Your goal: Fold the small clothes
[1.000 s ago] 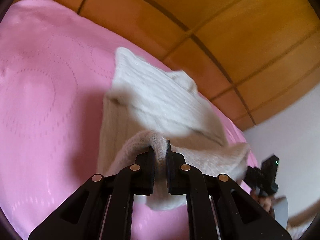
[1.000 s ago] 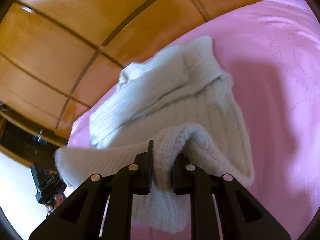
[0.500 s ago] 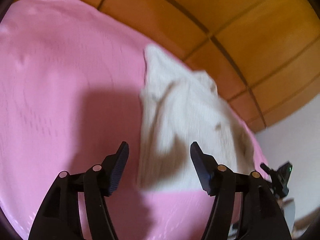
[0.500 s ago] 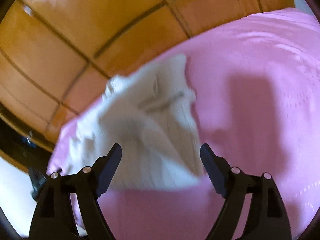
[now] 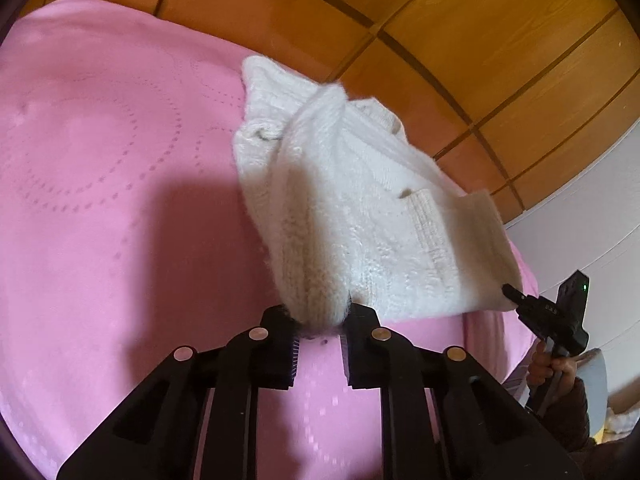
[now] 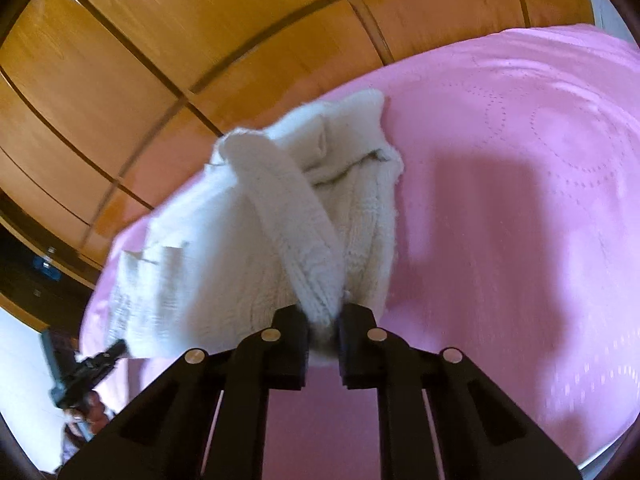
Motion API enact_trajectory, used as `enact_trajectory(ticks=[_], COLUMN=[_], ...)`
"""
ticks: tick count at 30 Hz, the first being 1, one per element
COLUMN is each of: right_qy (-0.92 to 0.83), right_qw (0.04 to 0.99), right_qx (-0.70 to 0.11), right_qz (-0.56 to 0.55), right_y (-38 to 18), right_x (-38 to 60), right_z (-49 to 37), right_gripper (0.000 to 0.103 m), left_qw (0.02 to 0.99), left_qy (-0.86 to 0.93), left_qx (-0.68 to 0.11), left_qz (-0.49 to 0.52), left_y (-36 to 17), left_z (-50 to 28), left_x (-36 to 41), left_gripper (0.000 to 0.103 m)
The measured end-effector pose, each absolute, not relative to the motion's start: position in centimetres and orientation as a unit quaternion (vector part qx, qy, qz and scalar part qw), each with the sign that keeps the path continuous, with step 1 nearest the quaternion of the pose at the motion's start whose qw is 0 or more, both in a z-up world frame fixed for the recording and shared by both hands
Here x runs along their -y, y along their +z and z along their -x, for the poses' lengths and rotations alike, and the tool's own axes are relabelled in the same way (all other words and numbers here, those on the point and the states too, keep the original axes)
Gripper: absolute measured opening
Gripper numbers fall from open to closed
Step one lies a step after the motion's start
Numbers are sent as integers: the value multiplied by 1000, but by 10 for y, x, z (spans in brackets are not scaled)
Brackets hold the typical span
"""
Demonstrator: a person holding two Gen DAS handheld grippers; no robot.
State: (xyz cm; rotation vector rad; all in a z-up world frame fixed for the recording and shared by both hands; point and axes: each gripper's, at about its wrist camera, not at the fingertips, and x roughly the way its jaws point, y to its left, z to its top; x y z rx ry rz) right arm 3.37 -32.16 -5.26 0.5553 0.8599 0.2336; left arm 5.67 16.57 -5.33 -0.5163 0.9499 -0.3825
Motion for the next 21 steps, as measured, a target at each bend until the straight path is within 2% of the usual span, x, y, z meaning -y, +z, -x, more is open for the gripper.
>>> enact_trajectory(ticks=[6,14,16,17,19,20,21], right_qy=[136,139,129,121,106,99,96], right_qw=[858,830,833,838,850,859,868], right_qx=[-409,-468,-476,-478,-474,-466,-456], right_qz=[-279,-268,-251,-233,-204,-187,-171], right_y=[-40,-63,-66,-65,-58,-53,-47], right_x=[320,326,323,320,314,311,308], right_z=[14,82,84,81,71,68,65], right_gripper=[8,8,10,13,28,42,48], left_qw=[834,811,810,815,825,832,841], left_qy=[-191,-178,-171,-158,-143,-139,-134], left_qx=[-449,-482,-490,-492,-484,-476,-466], left_qz=[259,278,273,264,254,248,238], left_y=[-50,-61,-64,-62,-55,-50,-44], left_z=[-17,57,62,61,52,50,48], left_x=[-175,-183,-181,-179,-180,-182,-183], left_gripper=[14,14,19,24,37,50,59])
